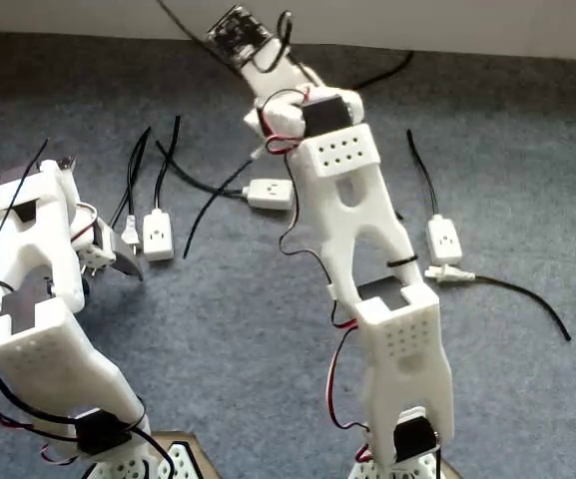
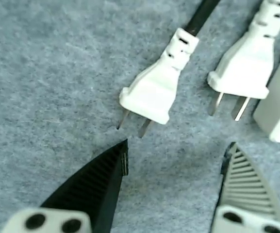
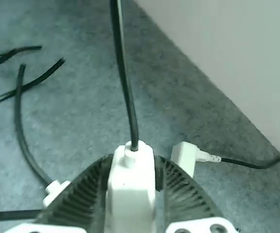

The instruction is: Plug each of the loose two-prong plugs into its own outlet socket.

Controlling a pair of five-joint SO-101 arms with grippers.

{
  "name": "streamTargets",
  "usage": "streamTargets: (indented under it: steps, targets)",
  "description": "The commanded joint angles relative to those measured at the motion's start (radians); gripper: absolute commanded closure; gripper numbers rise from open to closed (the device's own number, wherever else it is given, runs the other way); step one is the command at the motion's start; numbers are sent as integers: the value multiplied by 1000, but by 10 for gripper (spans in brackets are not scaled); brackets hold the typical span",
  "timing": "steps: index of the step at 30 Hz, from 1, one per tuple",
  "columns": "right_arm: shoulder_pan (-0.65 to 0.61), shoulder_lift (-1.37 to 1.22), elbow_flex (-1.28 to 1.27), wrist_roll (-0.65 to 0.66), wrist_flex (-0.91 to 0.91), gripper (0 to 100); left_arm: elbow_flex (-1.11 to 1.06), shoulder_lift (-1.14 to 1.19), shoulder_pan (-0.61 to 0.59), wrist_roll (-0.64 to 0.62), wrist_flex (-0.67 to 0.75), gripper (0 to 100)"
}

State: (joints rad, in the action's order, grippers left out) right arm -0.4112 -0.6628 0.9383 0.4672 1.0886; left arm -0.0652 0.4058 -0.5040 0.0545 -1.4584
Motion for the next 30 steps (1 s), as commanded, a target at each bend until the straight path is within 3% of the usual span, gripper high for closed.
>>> streamTargets:
  steps: [1, 8, 15, 17, 20, 24, 30]
  targets:
    - [82, -25, 58, -138, -163, 883, 2, -10, 13, -6, 3, 687]
    - [125, -163, 58, -170, -364, 954, 2, -8, 13, -6, 3, 687]
    - [171, -303, 58, -170, -579, 945, 2, -8, 13, -6, 3, 687]
    - [185, -334, 58, -170, -613, 902, 2, -8, 13, -6, 5, 687]
    - [193, -341, 59, -170, -613, 833, 2, -8, 15, -9, 8, 687]
    - [189, -286, 59, -170, -564, 818, 2, -8, 18, -9, 9, 687]
    - [150, -159, 59, -169, -394, 756, 2, -8, 18, -9, 9, 687]
